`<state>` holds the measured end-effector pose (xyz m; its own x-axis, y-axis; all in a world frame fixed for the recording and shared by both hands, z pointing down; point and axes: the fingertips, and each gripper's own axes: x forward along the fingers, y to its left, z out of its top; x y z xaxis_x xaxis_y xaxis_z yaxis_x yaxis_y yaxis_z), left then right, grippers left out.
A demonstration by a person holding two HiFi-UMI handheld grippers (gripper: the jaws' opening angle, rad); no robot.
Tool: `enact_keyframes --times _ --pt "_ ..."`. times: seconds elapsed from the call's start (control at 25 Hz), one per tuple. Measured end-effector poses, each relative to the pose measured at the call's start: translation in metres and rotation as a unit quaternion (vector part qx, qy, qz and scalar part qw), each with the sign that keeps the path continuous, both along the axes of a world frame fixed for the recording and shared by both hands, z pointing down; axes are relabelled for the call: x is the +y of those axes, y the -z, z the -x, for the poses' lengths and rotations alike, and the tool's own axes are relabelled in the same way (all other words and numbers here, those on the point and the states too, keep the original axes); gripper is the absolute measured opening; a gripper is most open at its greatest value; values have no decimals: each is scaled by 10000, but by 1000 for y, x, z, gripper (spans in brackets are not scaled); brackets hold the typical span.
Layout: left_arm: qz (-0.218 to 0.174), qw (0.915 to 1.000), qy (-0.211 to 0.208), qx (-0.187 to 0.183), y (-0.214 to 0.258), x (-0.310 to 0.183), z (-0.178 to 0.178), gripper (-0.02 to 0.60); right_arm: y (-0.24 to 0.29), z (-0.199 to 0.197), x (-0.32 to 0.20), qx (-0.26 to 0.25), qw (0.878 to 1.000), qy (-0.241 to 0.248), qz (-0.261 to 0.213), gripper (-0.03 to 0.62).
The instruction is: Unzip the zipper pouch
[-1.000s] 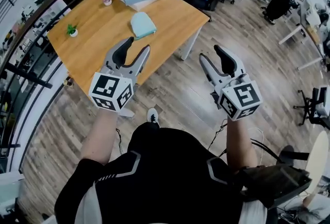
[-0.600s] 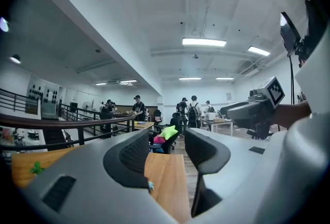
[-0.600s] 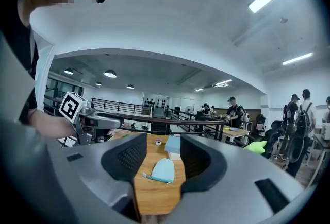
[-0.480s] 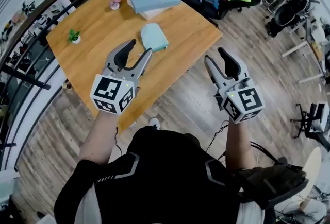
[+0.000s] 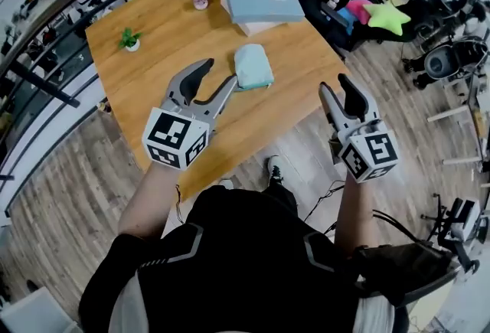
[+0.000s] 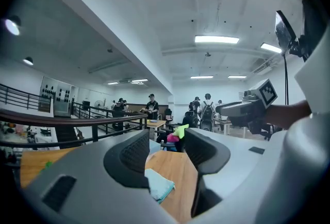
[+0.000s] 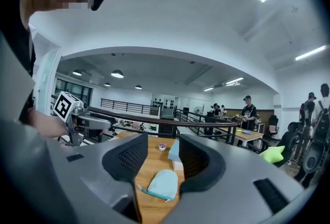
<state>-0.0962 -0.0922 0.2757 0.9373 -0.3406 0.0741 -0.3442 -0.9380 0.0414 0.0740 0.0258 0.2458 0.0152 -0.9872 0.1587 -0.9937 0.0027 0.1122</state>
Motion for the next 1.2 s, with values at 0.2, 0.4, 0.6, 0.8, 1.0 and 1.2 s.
enact_keyframes --times 0.2,0.4,0.6,0.8,1.0,1.2 --pt "-31 9986 506 -167 -9 -18 2 227 -11 -7 -43 16 9971 755 -27 198" --pt "-37 9941 1032 -340 -16 -30 -10 227 -29 -25 -81 -81 9888 1487 56 198" --pt "82 9854 1637 -453 -20 -41 -30 227 -32 -52 -116 -150 9775 2103 112 198" --pt "123 9775 2048 -497 -22 -49 -50 227 -29 -70 -144 -79 9659 2585 60 198" --pt "254 9694 2346 -674 -38 -53 -58 227 -36 -82 -166 -92 9591 2827 63 198" --pt "497 9606 2610 -820 -62 -55 -57 227 -62 -82 -179 -107 9489 3139 296 198"
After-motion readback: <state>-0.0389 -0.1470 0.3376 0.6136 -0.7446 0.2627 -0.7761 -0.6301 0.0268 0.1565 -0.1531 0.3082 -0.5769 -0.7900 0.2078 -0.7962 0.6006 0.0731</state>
